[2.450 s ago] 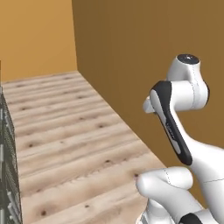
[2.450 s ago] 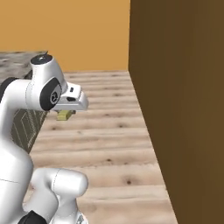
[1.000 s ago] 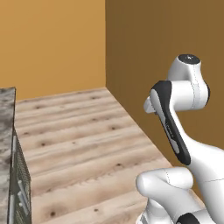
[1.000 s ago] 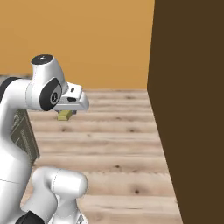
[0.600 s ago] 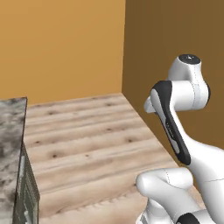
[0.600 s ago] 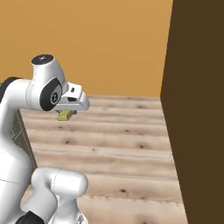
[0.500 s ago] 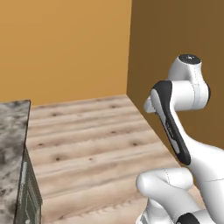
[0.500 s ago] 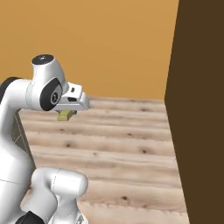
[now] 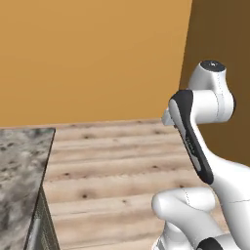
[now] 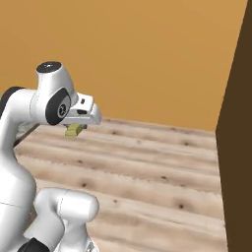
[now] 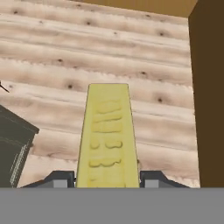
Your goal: Retrieve the butter from the fridge and place it on a plate on the dining table. Then retrieve the butter knife by the fridge and place it near the plate.
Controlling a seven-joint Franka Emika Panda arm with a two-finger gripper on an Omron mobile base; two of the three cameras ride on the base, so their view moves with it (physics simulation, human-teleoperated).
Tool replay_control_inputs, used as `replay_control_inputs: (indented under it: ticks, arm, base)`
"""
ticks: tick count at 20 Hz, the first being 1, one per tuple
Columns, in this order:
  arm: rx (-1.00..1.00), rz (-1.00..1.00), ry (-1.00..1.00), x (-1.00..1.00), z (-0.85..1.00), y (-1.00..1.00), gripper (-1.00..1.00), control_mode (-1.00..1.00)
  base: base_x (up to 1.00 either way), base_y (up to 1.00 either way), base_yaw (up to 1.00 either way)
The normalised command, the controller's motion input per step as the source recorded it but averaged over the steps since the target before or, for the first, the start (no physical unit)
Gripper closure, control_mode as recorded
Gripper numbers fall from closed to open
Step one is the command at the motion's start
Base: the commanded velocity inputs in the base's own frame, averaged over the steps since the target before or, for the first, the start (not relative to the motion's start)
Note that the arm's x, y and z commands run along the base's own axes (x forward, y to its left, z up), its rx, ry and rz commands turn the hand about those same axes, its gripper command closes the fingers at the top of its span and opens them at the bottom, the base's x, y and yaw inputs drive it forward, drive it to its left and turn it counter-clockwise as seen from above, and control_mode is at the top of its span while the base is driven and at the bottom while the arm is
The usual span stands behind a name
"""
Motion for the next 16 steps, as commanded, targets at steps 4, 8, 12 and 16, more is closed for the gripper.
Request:
replay_control_inputs:
  ticks: [4, 8, 12, 16]
  arm:
    - [0.0, 0.0, 0.0, 0.0, 0.0, 0.0, 1.0, 1.0]
    - [0.0, 0.0, 0.0, 0.0, 0.0, 0.0, 1.0, 1.0]
    - [0.0, 0.0, 0.0, 0.0, 0.0, 0.0, 1.0, 1.0]
    - [0.0, 0.0, 0.0, 0.0, 0.0, 0.0, 1.0, 1.0]
  base:
    - [1.0, 0.0, 0.39]
    - [1.0, -0.04, 0.42]
    - [1.0, -0.21, 0.48]
    - [1.0, -0.36, 0.52]
